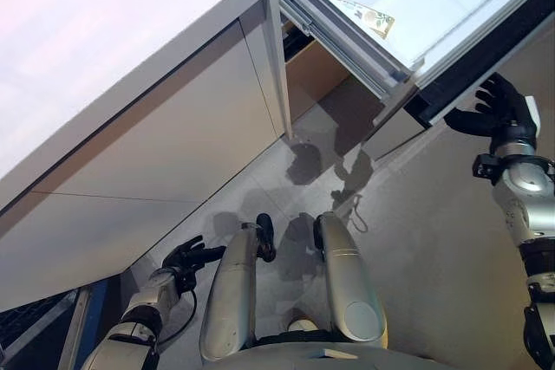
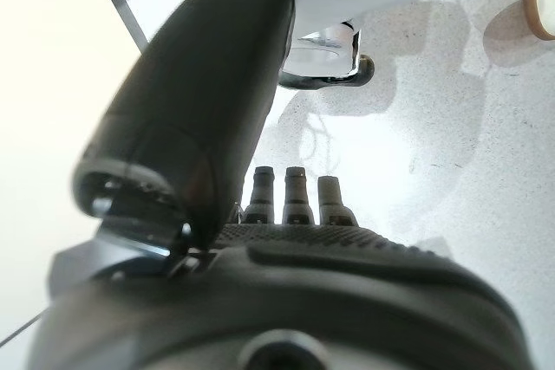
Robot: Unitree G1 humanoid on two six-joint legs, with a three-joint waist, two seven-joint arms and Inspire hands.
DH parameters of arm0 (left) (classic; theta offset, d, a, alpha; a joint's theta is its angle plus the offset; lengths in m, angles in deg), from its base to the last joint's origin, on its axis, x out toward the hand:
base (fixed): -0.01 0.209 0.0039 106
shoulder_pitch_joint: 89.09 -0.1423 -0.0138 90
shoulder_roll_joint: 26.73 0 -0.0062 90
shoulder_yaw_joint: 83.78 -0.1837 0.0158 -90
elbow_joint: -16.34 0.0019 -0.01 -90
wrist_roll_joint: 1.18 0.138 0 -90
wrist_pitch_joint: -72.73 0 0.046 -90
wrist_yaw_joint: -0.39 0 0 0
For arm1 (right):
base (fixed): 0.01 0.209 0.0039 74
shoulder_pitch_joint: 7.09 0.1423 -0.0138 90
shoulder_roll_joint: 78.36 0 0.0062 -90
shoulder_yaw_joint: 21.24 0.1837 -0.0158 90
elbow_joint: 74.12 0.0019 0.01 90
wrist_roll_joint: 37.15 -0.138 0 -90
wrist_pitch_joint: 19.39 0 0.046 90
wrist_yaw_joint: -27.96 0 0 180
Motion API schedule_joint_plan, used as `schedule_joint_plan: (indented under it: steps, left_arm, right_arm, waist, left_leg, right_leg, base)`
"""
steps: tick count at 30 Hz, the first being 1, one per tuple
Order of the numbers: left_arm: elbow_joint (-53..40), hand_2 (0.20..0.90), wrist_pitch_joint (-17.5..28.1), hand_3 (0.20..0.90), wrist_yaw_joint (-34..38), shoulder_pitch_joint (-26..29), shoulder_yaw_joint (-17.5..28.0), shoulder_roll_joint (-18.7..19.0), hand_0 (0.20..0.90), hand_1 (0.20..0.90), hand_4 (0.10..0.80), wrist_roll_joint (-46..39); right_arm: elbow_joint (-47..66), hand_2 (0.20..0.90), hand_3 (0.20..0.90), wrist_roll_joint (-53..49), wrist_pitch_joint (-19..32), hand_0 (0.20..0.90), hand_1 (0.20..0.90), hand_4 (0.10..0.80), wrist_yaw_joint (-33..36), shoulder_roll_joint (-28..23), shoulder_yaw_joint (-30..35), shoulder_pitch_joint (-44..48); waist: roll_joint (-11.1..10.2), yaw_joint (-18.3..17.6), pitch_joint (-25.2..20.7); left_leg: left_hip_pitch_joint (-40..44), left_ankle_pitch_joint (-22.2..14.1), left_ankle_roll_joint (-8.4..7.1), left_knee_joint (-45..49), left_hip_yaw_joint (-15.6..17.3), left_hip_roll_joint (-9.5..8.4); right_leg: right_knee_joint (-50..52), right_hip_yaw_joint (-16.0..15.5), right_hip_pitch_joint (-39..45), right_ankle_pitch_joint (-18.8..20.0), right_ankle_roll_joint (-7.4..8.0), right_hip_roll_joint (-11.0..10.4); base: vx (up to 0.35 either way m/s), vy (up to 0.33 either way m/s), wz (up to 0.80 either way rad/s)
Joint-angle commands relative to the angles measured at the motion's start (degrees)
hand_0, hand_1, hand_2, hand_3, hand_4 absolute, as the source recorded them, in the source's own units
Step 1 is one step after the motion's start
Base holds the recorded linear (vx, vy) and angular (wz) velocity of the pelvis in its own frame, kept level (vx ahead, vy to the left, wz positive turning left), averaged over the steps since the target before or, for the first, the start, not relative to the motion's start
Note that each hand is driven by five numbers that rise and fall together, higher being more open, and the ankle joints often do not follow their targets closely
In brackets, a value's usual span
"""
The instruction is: Put drinks into fridge and close the fridge
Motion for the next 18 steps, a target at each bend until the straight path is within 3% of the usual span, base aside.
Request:
schedule_joint_plan:
  steps: [1, 18]
  left_arm:
    - [-1.6, 0.9, -0.3, 0.9, 1.6, -1.7, -2.7, 2.2, 0.9, 0.9, 0.8, -1.1]
    - [-2.7, 0.9, -2.7, 0.9, 4.6, 2.1, -7.9, 0.2, 0.9, 0.9, 0.8, 2.0]
  right_arm:
    - [4.8, 0.9, 0.9, 2.6, 4.9, 0.9, 0.9, 0.8, -2.0, 2.4, -5.7, 13.0]
    - [8.4, 0.9, 0.9, 6.6, 3.9, 0.9, 0.9, 0.8, -0.7, 15.5, -19.9, 31.6]
  waist:
    - [-1.2, 5.0, -2.4]
    - [0.0, 9.6, -1.3]
  left_leg:
    - [4.5, -6.0, 4.48, 0.0, 1.0, -2.87]
    - [6.3, -3.3, 3.99, -4.2, -0.3, -3.5]
  right_leg:
    - [-4.6, -3.8, 2.7, 4.5, -3.59, 1.2]
    - [-9.1, -5.1, 5.8, 6.5, -3.05, 0.2]
  base:
    - [0.013, -0.049, 0.04]
    - [0.004, -0.032, 0.1]
